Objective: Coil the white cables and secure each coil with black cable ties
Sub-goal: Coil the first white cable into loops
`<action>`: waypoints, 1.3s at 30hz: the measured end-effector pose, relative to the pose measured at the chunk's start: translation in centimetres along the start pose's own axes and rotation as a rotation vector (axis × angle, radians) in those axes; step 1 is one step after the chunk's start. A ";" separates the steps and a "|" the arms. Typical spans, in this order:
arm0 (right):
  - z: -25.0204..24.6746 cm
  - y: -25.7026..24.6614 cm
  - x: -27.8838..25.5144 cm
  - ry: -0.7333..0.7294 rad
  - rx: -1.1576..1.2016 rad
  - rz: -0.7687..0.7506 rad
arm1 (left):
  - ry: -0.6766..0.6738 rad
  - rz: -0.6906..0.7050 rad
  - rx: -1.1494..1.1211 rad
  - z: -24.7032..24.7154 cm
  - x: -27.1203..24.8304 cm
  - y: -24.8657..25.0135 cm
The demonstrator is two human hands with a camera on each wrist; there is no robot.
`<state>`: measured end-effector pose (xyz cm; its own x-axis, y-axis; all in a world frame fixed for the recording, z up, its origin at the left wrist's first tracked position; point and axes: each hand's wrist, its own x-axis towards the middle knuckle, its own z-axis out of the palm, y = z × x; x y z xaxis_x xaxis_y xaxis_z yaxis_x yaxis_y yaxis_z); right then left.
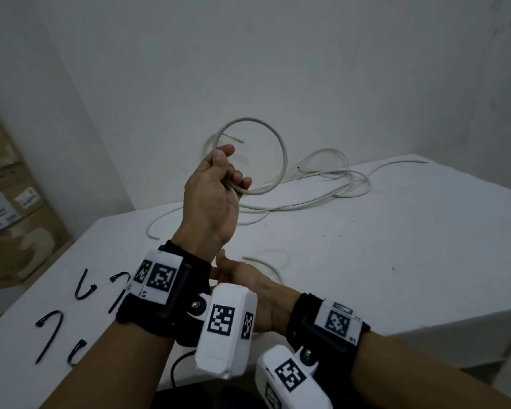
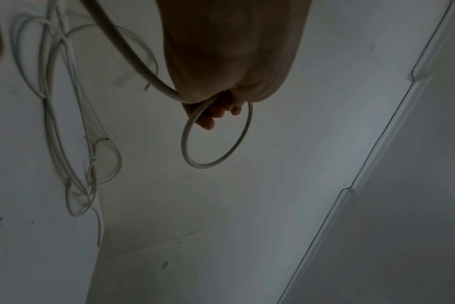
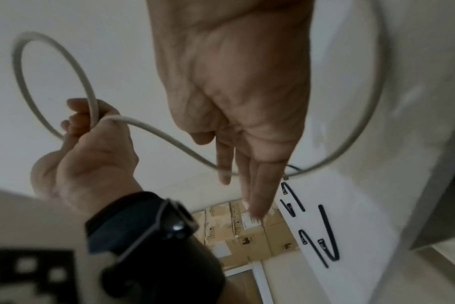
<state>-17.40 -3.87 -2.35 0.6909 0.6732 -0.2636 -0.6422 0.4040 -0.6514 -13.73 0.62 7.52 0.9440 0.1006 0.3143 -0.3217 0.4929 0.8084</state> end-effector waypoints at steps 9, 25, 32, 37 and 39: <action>-4.8 -4.3 -0.9 0.470 0.449 -0.654 | 0.246 0.061 0.293 -3.4 0.1 -0.1; -7.1 -12.3 -6.8 0.635 -0.635 -0.399 | 0.371 -0.125 0.431 -4.5 -2.2 -5.1; -6.1 -12.0 -8.2 0.420 -0.971 -0.414 | 0.309 -0.231 0.364 -3.5 -2.5 -5.5; -6.3 -11.1 -7.5 0.720 -1.627 -0.474 | 0.193 -0.261 0.425 -2.7 -3.3 -6.3; -5.9 -11.2 -7.6 0.712 -1.657 -0.537 | 0.153 -0.210 0.504 -2.4 -3.8 -6.7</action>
<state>-13.50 -17.22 2.75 0.9528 0.1703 0.2513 0.2887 -0.7645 -0.5763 -14.96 -1.02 -0.28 0.9793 0.1878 0.0755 -0.0856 0.0465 0.9952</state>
